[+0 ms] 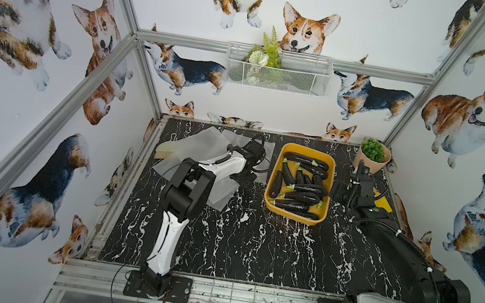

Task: Place the eggplant in a zip-top bag and seal the zipper
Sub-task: Unzip the zipper food storage bag.

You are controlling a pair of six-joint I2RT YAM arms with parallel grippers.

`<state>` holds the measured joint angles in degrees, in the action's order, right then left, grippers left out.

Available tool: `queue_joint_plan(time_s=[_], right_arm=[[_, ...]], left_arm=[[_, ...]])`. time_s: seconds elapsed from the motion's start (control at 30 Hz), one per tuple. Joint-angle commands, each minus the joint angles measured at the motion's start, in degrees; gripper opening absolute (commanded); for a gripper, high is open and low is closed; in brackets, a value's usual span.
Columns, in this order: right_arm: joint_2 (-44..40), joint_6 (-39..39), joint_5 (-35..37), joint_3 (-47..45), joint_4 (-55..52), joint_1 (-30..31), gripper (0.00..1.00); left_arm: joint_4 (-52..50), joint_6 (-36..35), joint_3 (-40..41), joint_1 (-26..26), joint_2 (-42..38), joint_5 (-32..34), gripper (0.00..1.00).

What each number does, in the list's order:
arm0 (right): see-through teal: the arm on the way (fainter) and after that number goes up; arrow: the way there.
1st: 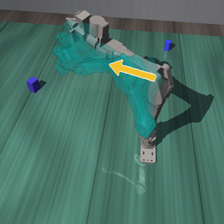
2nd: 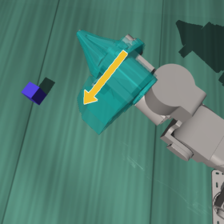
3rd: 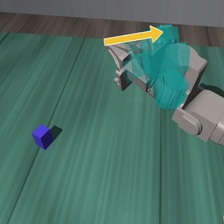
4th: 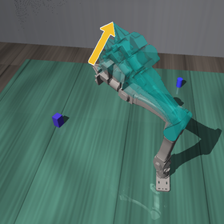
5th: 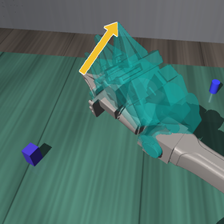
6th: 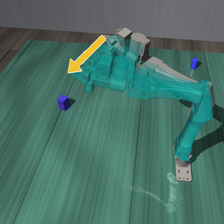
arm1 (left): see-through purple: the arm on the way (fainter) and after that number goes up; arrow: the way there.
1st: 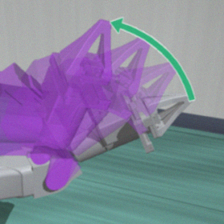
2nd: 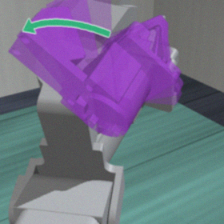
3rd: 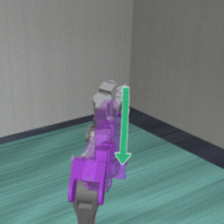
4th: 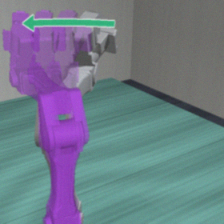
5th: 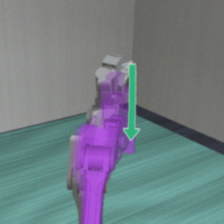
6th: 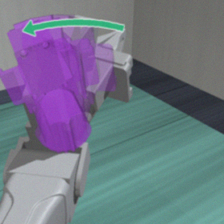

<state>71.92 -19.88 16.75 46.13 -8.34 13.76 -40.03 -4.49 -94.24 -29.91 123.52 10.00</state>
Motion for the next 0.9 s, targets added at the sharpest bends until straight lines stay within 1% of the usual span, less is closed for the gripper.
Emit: queue_joint_plan(time_s=[0.0,0.1,0.2,0.27,0.47,0.5,0.53,0.57,0.63,0.7,0.8,0.87], right_arm=[[-0.68,-0.34,1.49,0.41,-0.70,0.04,0.86],[-0.82,-0.33,1.04,0.45,-0.49,0.04,0.86],[-0.65,-0.49,0.55,0.63,-0.57,0.13,0.86],[-0.66,-0.43,0.40,0.63,-0.63,0.20,0.86],[-0.97,0.85,0.52,1.22,-1.96,1.41,0.86],[-1.13,1.06,0.74,1.37,-2.31,1.65,0.86],[-1.23,1.32,0.89,1.57,-2.69,2.09,0.86],[-1.47,1.56,1.07,1.75,-3.21,2.56,0.86],[-1.92,1.90,1.04,2.16,-4.02,3.32,0.86],[-2.74,1.90,0.81,2.43,-5.06,4.07,0.86],[-4.28,1.82,-1.19,2.72,-6.52,5.30,0.86],[-4.68,2.31,-5.51,3.93,-9.05,7.33,0.85]], left_arm=[[-0.99,-1.30,-1.19,0.07,0.84,1.17,0.41],[0.01,-1.17,-1.04,0.10,0.34,1.85,0.36],[-0.39,-1.35,-1.97,0.18,0.42,1.61,0.36],[-0.66,-1.48,-2.26,0.19,0.66,1.60,0.30],[-0.59,-1.73,-2.53,0.46,1.24,1.90,0.25],[-0.51,-1.69,-2.45,0.46,1.42,2.32,0.20],[-0.29,-1.64,-2.38,0.47,1.51,3.09,0.12],[0.39,-1.51,-1.87,0.46,1.46,4.26,0.08],[2.00,-1.38,-0.84,0.42,1.04,6.20,0.07],[3.23,-1.40,-0.01,0.47,0.76,8.13,0.00],[4.31,-1.22,0.72,0.47,-0.21,10.41,0.00],[3.86,-0.57,0.84,0.46,-2.45,10.63,0.00]])
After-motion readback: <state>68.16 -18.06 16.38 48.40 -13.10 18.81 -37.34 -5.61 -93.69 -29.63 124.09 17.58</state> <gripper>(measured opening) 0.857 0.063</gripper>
